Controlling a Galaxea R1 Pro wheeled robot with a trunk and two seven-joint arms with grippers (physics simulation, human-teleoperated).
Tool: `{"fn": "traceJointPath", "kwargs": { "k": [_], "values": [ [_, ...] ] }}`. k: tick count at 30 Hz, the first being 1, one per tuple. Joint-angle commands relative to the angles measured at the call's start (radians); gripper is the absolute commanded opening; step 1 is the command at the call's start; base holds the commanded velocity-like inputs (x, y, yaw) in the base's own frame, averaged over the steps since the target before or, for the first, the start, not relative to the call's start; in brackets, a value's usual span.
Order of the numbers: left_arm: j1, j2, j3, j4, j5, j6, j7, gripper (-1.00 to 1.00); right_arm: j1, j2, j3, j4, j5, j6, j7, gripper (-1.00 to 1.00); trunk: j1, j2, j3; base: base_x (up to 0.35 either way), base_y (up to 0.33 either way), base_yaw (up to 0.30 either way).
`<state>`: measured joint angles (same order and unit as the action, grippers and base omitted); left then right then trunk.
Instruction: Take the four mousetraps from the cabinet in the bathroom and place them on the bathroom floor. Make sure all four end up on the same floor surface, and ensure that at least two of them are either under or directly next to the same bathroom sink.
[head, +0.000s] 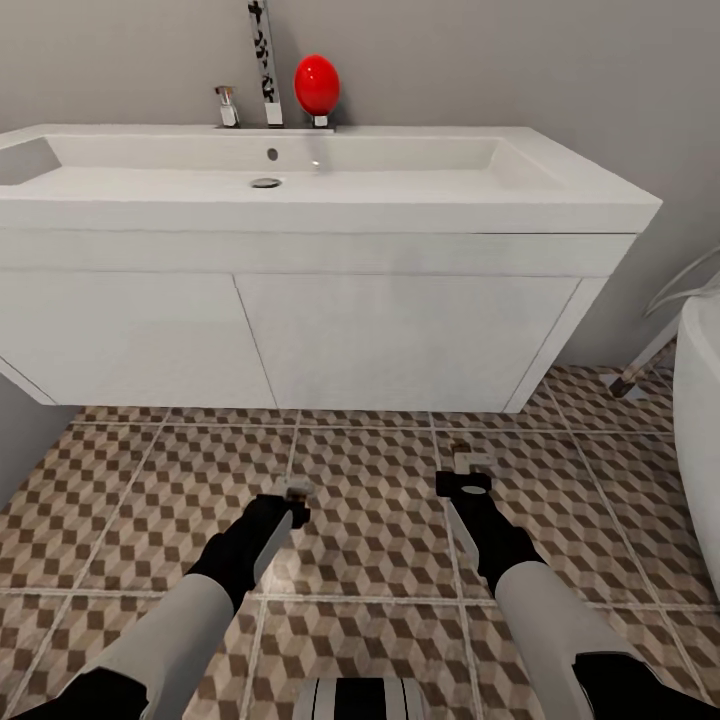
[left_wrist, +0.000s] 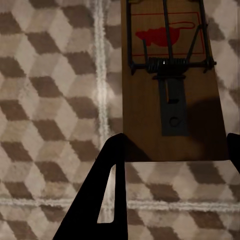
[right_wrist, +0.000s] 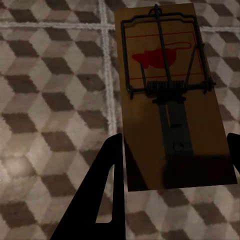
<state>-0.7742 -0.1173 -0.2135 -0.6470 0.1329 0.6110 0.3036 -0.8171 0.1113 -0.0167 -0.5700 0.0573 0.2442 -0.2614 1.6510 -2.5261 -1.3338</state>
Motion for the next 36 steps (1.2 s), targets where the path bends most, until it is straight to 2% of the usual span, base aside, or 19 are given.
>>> {"fn": "traceJointPath", "kwargs": {
  "k": [1, 17, 25, 33, 36],
  "values": [
    [0.0, 0.0, -0.005, -0.002, 0.009, 0.001, 0.011, -1.0, 0.0, 0.001, -0.002, -0.002, 0.006, 0.007, -0.002, -1.0, 0.0, 0.0, -0.001, 0.0, 0.0, 0.0],
    [0.0, -0.008, -0.002, -0.034, 0.001, -0.009, 0.039, -1.0, 0.0, 0.001, -0.001, -0.001, 0.009, -0.009, -0.001, -1.0, 0.0, 0.0, -0.001, 0.001, 0.0, 0.0],
    [0.0, -0.007, -0.008, -0.058, 0.004, -0.018, 0.04, -1.0, 0.0, 0.001, -0.001, -0.001, 0.009, -0.01, -0.001, -1.0, 0.0, 0.0, -0.001, 0.135, 0.0, 0.0],
    [0.0, -0.006, -0.009, -0.058, 0.002, -0.105, 0.039, -1.0, 0.0, 0.001, -0.001, -0.001, 0.009, -0.01, -0.001, -1.0, 0.0, 0.0, -0.001, 0.007, 0.0, 0.0],
    [0.0, -0.007, -0.009, -0.056, 0.0, -0.162, 0.039, -1.0, 0.0, 0.001, -0.002, -0.001, 0.009, -0.01, -0.001, -1.0, 0.0, 0.0, -0.001, 0.0, 0.0, 0.0]
  ]
}}
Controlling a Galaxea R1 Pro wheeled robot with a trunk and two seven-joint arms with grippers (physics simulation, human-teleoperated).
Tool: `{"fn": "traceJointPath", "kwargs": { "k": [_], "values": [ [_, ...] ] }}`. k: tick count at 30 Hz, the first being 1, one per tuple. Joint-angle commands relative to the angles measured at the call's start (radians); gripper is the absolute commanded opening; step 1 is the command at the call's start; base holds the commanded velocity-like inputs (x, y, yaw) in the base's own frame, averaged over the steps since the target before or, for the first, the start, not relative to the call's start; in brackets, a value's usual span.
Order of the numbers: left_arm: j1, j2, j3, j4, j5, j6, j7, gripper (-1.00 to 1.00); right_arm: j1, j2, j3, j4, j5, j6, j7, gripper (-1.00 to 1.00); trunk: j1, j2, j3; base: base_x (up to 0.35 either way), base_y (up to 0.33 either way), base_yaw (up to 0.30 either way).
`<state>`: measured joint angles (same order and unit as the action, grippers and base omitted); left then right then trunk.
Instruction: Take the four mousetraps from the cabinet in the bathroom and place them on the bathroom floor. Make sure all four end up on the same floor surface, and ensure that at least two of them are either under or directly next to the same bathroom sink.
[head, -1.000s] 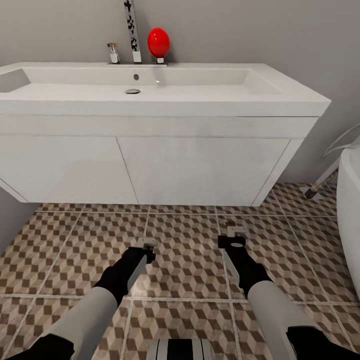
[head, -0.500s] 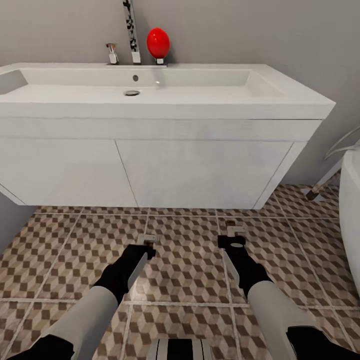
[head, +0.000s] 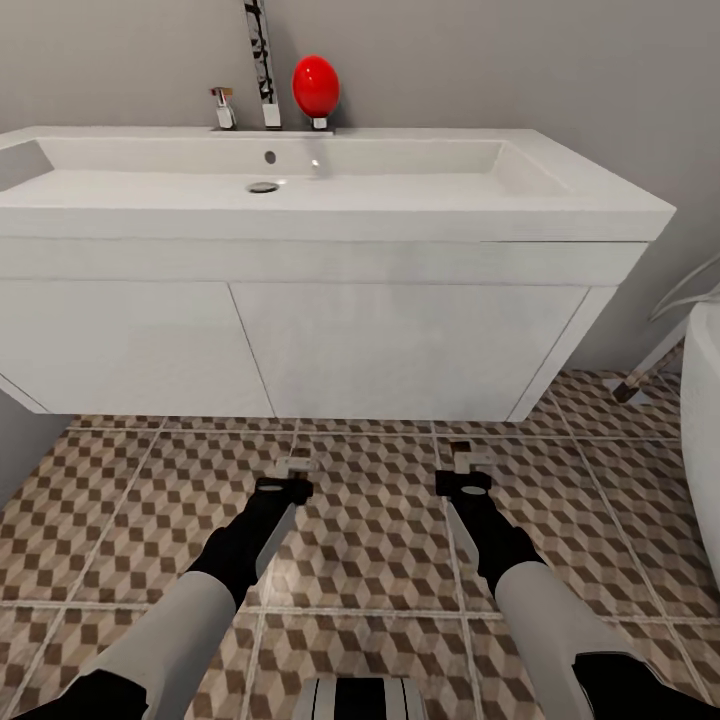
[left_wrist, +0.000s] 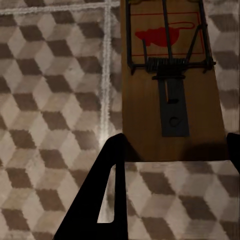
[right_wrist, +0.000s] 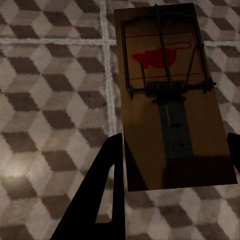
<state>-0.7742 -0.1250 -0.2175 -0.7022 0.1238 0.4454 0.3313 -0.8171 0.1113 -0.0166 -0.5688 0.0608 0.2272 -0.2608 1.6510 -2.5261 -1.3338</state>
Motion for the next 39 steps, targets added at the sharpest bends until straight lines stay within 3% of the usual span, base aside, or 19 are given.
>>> {"fn": "traceJointPath", "kwargs": {
  "k": [1, 5, 9, 33, 39],
  "values": [
    [0.0, 0.001, -0.005, -0.001, 0.009, -0.018, 0.011, -1.0, 0.0, 0.001, -0.002, -0.002, 0.006, 0.007, -0.001, -1.0, 0.0, 0.0, -0.001, 0.0, 0.0, 0.0],
    [0.0, 0.001, -0.006, 0.001, 0.007, -0.127, 0.01, -1.0, 0.0, 0.001, -0.002, -0.002, 0.006, 0.007, -0.001, -1.0, 0.0, 0.0, -0.001, 0.0, 0.0, 0.0],
    [0.0, 0.001, -0.006, 0.009, 0.005, -0.178, 0.01, -1.0, 0.0, 0.001, -0.002, -0.002, 0.007, 0.007, -0.001, -1.0, 0.0, 0.0, -0.001, 0.0, 0.0, 0.0],
    [0.0, 0.0, -0.008, 0.034, 0.006, -0.186, 0.011, -1.0, 0.001, 0.001, -0.005, -0.001, 0.005, 0.0, 0.043, -1.0, 0.0, 0.0, -0.001, 0.0, 0.0, 0.0],
    [0.0, 0.002, -0.008, 0.035, 0.01, -0.186, 0.001, -1.0, 0.0, 0.0, -0.005, -0.002, 0.006, 0.0, 0.043, -1.0, 0.0, 0.0, -0.001, 0.226, 0.0, 0.0]
  ]
}}
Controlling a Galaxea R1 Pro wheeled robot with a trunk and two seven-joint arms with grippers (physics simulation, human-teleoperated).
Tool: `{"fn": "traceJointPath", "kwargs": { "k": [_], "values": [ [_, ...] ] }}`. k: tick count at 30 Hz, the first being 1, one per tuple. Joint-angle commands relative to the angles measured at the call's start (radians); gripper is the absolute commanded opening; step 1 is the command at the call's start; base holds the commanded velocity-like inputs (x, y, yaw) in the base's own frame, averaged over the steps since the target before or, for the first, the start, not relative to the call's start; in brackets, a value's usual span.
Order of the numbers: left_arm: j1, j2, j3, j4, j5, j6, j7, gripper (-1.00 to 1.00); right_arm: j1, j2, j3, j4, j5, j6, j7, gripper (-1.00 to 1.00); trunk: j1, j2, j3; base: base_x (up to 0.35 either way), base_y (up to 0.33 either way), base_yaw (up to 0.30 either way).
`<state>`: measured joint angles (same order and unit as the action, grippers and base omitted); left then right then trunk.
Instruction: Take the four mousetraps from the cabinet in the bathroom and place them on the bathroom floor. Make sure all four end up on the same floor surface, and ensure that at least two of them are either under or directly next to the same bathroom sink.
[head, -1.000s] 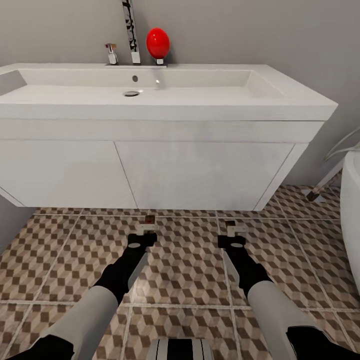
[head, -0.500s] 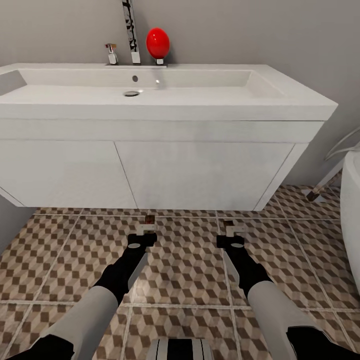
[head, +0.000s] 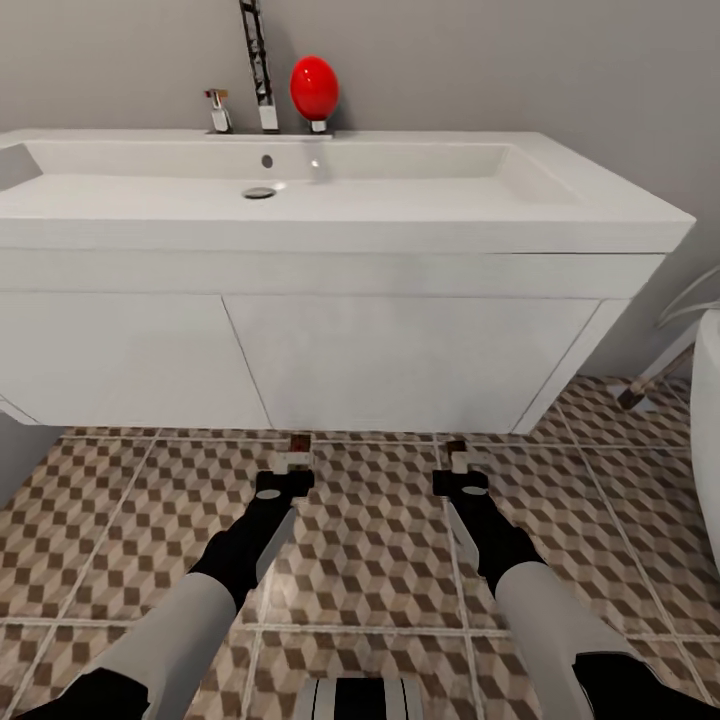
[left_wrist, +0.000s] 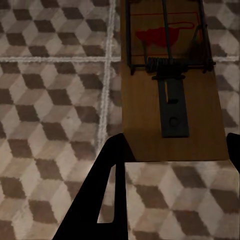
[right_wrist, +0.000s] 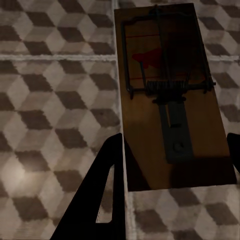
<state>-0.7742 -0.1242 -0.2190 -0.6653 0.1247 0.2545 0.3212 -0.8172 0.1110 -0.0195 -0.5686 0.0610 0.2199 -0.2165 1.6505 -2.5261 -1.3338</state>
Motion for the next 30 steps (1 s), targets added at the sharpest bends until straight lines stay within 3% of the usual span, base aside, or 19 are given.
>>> {"fn": "traceJointPath", "kwargs": {
  "k": [1, 7, 17, 20, 26, 30],
  "values": [
    [0.0, 0.001, -0.006, -0.001, 0.012, 0.005, 0.009, -1.0, 0.0, 0.0, -0.002, -0.002, 0.006, 0.007, -0.001, -1.0, 0.0, 0.0, -0.001, 0.311, 0.0, 0.0],
    [0.0, 0.001, -0.005, -0.001, 0.017, 0.004, 0.015, -1.0, 0.0, 0.0, -0.002, -0.001, 0.006, 0.007, -0.001, -1.0, 0.0, 0.0, -0.001, 0.282, 0.0, 0.0],
    [0.0, 0.002, -0.006, 0.031, 0.019, 0.005, 0.014, -1.0, 0.001, 0.001, -0.001, 0.004, 0.007, 0.007, -0.001, -1.0, 0.0, 0.0, -0.001, 0.021, 0.0, 0.0],
    [0.0, 0.002, -0.005, 0.064, 0.02, 0.011, 0.008, -1.0, 0.0, 0.001, 0.002, 0.059, 0.01, -0.009, -0.001, -1.0, 0.0, 0.0, -0.001, 0.0, 0.0, 0.0],
    [0.0, 0.002, -0.003, 0.142, 0.023, 0.018, 0.004, -1.0, 0.0, 0.001, -0.001, 0.223, 0.013, -0.116, -0.001, -1.0, 0.0, 0.0, -0.001, 0.0, 0.0, 0.0],
    [0.0, 0.002, -0.002, 0.168, 0.024, 0.018, 0.004, -1.0, 0.001, 0.001, 0.0, 0.248, 0.013, -0.13, -0.001, -1.0, 0.0, 0.0, -0.001, 0.0, 0.0, 0.0]
  ]
}}
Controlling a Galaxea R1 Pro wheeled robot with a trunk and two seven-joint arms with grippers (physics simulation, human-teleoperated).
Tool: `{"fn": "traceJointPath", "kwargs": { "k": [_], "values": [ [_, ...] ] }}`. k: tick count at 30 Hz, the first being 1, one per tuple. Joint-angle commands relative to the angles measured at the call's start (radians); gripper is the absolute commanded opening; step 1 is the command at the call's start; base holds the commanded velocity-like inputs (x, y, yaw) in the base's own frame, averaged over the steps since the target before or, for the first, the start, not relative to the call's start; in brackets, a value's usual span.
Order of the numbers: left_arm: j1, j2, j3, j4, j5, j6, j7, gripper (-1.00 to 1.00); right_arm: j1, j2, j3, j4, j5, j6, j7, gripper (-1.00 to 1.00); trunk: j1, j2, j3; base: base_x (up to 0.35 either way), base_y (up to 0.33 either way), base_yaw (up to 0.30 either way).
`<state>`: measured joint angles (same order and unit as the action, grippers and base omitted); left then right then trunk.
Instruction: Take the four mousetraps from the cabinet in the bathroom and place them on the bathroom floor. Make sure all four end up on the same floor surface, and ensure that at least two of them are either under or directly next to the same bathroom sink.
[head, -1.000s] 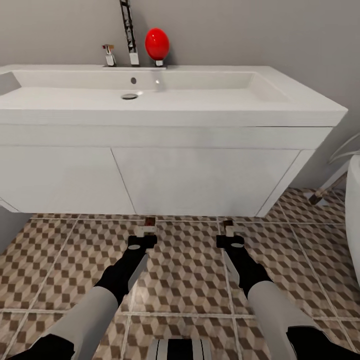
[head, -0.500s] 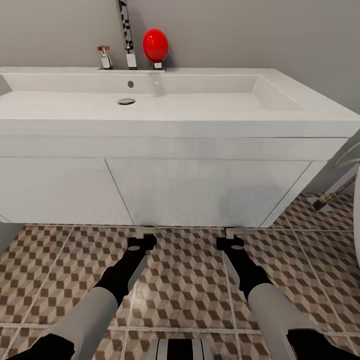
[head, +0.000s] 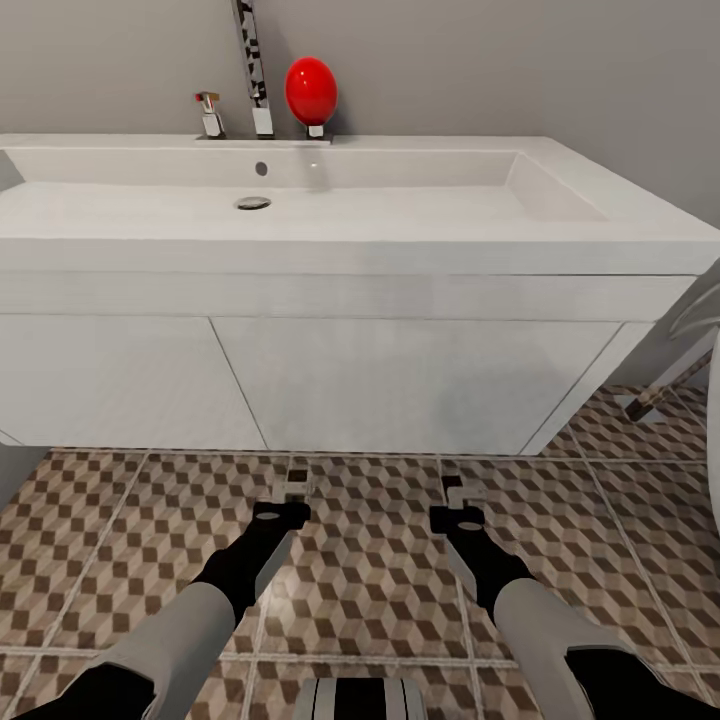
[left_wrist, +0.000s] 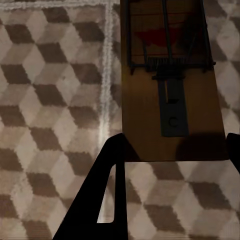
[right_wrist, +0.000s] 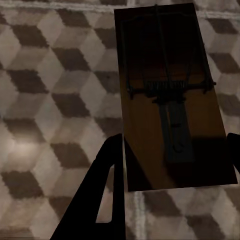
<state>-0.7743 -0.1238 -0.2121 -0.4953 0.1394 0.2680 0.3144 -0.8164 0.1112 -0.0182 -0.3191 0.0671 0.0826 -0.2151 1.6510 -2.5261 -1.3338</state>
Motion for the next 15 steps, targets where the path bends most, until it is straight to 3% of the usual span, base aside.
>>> {"fn": "traceJointPath", "kwargs": {
  "k": [1, 15],
  "values": [
    [0.0, 0.001, -0.009, -0.001, 0.009, 0.005, 0.011, -1.0, 0.0, 0.001, -0.002, -0.001, 0.007, 0.007, -0.003, -1.0, 0.0, 0.0, -0.001, 0.0, 0.0, 0.0],
    [0.0, 0.001, -0.009, 0.003, 0.006, -0.006, 0.014, -1.0, 0.0, 0.001, 0.0, 0.004, 0.007, 0.004, -0.003, -1.0, 0.0, 0.0, -0.001, 0.0, 0.0, 0.0]
  ]
}}
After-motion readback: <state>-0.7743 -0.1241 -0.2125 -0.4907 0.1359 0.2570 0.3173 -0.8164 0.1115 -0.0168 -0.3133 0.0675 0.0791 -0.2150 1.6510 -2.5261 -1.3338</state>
